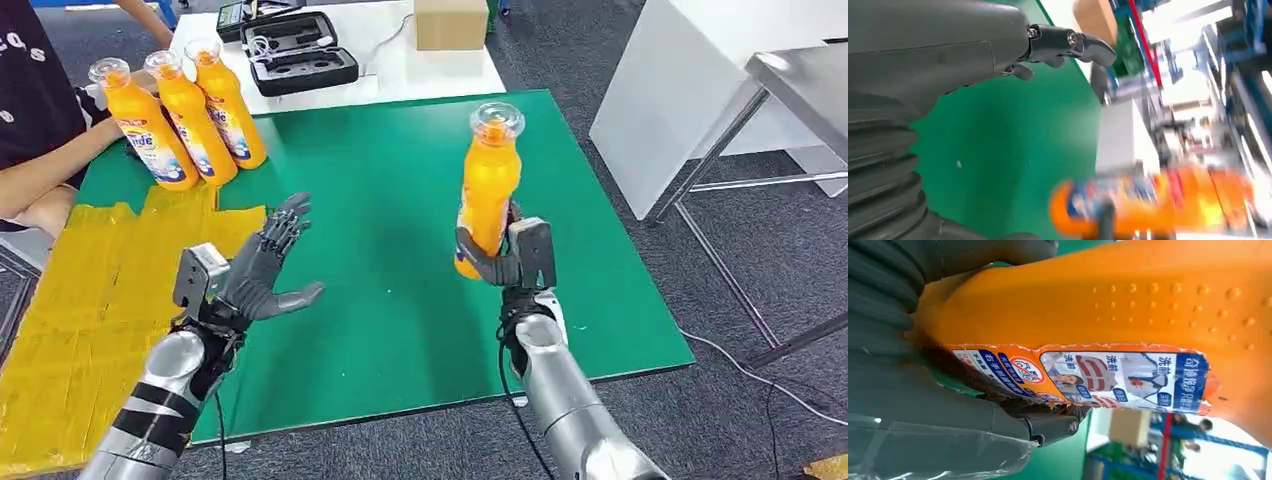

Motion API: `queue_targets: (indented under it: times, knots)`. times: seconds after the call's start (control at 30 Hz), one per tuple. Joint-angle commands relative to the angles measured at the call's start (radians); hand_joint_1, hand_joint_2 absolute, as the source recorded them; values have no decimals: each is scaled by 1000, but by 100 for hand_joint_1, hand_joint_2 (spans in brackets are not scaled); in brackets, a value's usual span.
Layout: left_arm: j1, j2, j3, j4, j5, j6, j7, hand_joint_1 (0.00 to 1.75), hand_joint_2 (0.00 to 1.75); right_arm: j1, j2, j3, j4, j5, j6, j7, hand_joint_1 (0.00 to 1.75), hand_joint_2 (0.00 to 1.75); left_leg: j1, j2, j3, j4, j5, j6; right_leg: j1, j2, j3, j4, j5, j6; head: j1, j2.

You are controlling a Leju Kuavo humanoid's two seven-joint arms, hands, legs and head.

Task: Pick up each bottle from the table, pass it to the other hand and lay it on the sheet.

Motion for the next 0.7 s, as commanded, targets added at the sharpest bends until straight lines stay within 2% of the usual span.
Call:
queue_targets:
  times: [0.03,0.23,0.47,0.57,0.7]
  knots:
    - [-113,-4,-99,102,65,-21,1,0,175,-135,76,182,274,87,36,-32,175,175,0,0,2,0,-1,-1,0,1,2,0,-1,-1,0,0]
    - [-136,-15,-144,112,65,-47,3,0,175,-159,91,264,308,159,19,-42,175,175,1,-2,4,1,-3,-1,0,1,4,1,-3,-2,0,0]
    - [-159,-45,-206,147,78,-51,17,0,175,-124,116,514,326,461,-200,-80,175,175,0,-1,1,0,-1,-1,0,0,1,0,-1,-1,0,0]
    - [-159,-43,-204,161,90,-47,18,0,175,-98,124,564,326,517,-260,-80,175,175,1,-3,4,0,-2,-1,1,0,4,0,-3,-2,0,0]
    - [-158,-41,-203,163,91,-47,18,0,175,-97,124,567,326,518,-261,-79,175,175,1,-4,5,1,-4,-1,1,-1,5,0,-4,-2,0,0]
